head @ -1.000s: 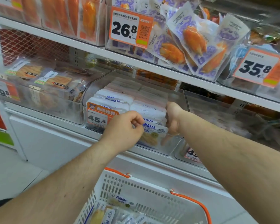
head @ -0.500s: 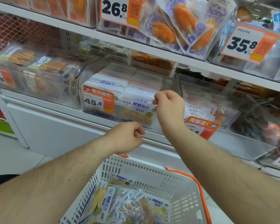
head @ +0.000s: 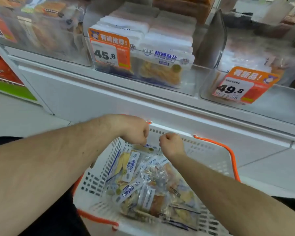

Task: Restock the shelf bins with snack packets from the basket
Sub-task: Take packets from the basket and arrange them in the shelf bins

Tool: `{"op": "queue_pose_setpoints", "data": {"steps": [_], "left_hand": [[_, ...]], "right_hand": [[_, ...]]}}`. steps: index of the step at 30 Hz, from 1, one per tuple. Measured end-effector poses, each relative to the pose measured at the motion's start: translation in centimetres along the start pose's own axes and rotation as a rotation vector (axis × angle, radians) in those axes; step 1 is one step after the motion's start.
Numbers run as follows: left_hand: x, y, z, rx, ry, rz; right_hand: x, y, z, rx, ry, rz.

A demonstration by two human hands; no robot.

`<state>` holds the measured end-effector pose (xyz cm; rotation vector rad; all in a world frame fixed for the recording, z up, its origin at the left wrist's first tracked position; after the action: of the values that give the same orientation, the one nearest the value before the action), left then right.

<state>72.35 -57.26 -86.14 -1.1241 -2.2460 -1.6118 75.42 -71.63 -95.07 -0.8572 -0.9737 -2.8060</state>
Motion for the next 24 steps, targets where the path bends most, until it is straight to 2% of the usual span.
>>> {"op": "queue_pose_setpoints", "data": {"steps": [6,13,20,22,24], "left_hand": [[-1.8,-1.8,1.5,-0.054,0.032,0.111],[-2.6,-2.2,2.9,-0.043,0.084,0.150],[-3.3,-1.6,2.6,0.000,0.088,0.139],[-3.2,-1.6,2.7,0.011,0.092,0.132],[-3.0,-1.7,3.0,0.018,0.102,0.139]], "right_hand": [[-2.5,-6.2,-7.1,0.325,-0.126,0.232],[-2.8,-12.9,-10.1,0.152,-0.380,0.427],[-3.0,-17.5,-11.0,-0.002,-0.584,0.406],[-3.4,-17.9,-10.9,0.005,-0.571,0.385],[-3.9,-18.0,-10.0,0.109,-0.472,0.371]]}}
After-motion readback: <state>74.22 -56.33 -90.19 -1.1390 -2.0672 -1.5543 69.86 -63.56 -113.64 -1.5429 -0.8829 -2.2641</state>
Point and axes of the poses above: each hand's wrist, its own x-axis away from the middle knuckle, its own y-axis out of the back of the hand, z = x × y, the point moved 9 cm from there along -x, towards the middle knuckle, and after that the axes turned 13 degrees about -y, right-handed, at the moved point
